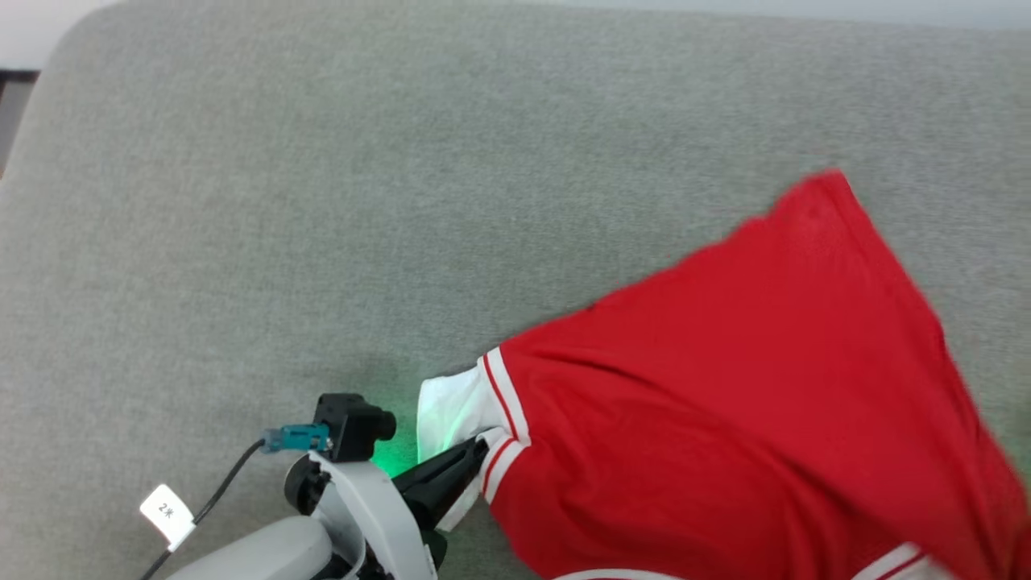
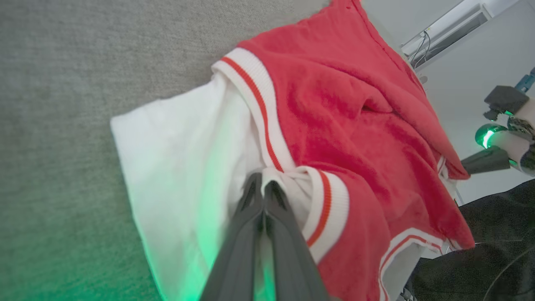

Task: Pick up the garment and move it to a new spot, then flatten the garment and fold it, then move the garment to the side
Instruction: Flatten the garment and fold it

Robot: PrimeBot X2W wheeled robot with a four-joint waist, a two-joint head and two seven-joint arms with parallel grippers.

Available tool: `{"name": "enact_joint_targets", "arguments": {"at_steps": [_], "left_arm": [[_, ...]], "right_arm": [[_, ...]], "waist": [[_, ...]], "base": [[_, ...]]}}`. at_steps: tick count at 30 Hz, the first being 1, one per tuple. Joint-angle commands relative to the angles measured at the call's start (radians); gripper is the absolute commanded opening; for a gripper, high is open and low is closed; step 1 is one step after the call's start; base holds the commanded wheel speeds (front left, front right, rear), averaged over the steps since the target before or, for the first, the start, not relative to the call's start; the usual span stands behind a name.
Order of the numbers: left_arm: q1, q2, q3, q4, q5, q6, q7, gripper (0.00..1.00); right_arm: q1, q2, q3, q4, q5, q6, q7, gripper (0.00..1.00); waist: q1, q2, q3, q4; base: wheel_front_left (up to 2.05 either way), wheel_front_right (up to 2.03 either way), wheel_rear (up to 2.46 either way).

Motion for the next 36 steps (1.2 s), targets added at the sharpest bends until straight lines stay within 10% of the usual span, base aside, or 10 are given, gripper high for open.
{"name": "enact_joint_targets", "arguments": {"at_steps": [1, 4, 5, 6, 22, 36], "left_arm": [[0.021, 0.007, 0.005, 0.006, 0.010, 0.003, -0.003, 0.00], [0.039, 0.010, 0.010, 0.007, 0.006, 0.003, -0.003, 0.00], [0.044, 0.011, 0.011, 0.006, 0.006, 0.003, -0.002, 0.00], [0.048, 0.012, 0.012, 0.005, 0.006, 0.003, -0.002, 0.00], [0.051, -0.033, 0.021, -0.031, 0.040, 0.003, -0.004, 0.00], [0.020, -0.117, 0.018, -0.013, 0.058, 0.003, -0.004, 0.00]], "right_arm": [[0.049, 0.018, 0.021, -0.035, -0.008, -0.001, -0.037, 0.00], [0.076, 0.054, 0.025, -0.044, -0.052, -0.001, -0.090, 0.03], [0.073, 0.065, 0.012, -0.034, -0.067, -0.002, -0.118, 0.40], [0.074, 0.072, 0.004, -0.026, -0.078, -0.002, -0.135, 1.00], [-0.099, -0.075, -0.327, -0.049, -0.164, -0.001, -0.226, 1.00], [-0.425, 0.346, -0.235, 0.230, -0.487, -0.002, 0.095, 1.00]], "waist": [[0.0001, 0.0000, -0.019, -0.021], [0.0001, 0.0000, -0.026, -0.028], [0.0001, 0.0000, -0.029, -0.030], [0.0001, 0.0000, -0.033, -0.031], [0.0001, 0.0000, -0.021, 0.049], [0.0001, 0.0000, 0.059, 0.160]], "base": [[0.00, 0.00, 0.00], [0.00, 0.00, 0.00], [0.00, 0.00, 0.00], [0.00, 0.00, 0.00], [0.00, 0.00, 0.00], [0.00, 0.00, 0.00]]}}
